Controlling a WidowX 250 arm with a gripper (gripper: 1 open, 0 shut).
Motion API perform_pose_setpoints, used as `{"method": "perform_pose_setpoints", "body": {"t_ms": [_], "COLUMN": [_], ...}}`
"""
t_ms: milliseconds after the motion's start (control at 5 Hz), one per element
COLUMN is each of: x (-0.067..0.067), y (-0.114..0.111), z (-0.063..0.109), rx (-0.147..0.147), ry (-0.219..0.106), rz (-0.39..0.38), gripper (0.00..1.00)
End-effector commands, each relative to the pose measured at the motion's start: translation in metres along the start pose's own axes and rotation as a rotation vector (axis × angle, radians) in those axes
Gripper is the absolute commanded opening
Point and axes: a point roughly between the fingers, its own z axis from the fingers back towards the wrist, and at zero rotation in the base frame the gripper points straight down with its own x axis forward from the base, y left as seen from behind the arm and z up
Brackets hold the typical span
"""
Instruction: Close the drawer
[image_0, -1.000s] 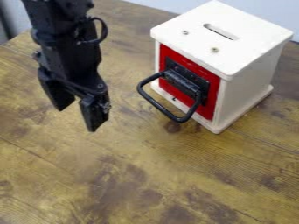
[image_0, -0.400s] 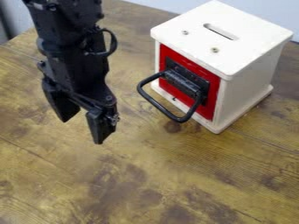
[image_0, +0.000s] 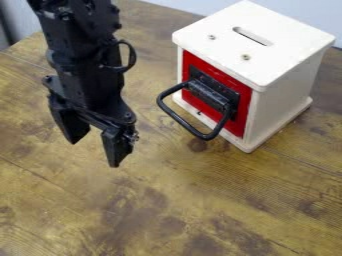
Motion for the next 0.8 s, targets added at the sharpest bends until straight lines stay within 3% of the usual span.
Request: {"method": "perform_pose_setpoints", "body": {"t_ms": [0,200,600], "x": [0.008,0.011,0.027], "y": [0.003,0.001,-0.001], "z": [0.009,0.006,0.003], "rx": [0.004,-0.006,0.007], "ry": [-0.055,-0.052,-0.068], "rz": [-0.039,-0.08,-0.051], "gripper": [1.0,1.0,1.0]}}
